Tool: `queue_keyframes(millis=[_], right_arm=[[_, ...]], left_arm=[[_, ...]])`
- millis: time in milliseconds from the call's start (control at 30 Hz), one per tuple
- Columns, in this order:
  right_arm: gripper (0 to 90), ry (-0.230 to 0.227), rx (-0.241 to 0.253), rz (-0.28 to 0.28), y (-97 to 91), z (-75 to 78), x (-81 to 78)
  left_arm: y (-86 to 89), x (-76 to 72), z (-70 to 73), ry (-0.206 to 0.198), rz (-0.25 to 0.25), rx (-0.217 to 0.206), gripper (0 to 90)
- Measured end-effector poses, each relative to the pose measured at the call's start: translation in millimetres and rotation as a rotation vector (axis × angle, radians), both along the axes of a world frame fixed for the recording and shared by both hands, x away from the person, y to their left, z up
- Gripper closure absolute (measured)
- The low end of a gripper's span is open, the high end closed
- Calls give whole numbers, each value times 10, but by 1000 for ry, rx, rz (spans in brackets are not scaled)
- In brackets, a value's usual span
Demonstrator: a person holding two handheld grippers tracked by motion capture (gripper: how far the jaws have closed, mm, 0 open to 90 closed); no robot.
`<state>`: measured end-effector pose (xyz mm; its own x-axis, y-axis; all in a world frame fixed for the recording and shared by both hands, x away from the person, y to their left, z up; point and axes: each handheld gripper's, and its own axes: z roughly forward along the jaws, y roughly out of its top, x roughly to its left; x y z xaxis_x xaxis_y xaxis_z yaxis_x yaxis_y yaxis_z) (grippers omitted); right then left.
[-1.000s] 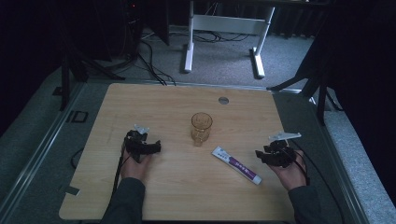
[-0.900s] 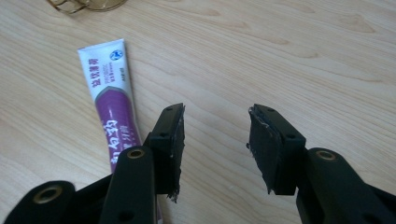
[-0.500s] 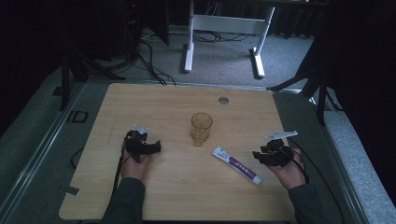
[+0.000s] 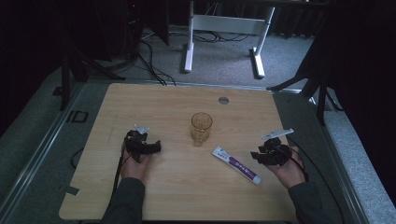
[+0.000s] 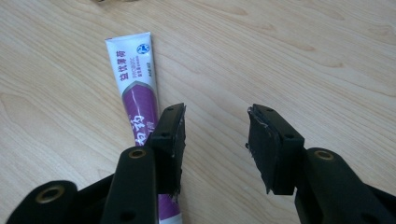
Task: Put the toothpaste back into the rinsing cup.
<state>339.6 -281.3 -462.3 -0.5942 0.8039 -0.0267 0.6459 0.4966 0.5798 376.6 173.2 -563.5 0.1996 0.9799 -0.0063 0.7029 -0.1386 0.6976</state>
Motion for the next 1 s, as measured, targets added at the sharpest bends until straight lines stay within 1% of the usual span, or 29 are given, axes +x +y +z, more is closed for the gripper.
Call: queue_keyframes(millis=[67, 500, 1000], right_arm=[[559, 7, 3, 7, 13, -4, 3], [563, 28, -35, 49, 116, 10, 28], [563, 60, -68, 80, 228, -12, 66]], left_arm=[[0, 0, 0, 0, 0, 0, 90], [0, 0, 0, 0, 0, 0, 90], [0, -1, 0, 0, 0, 0, 90]])
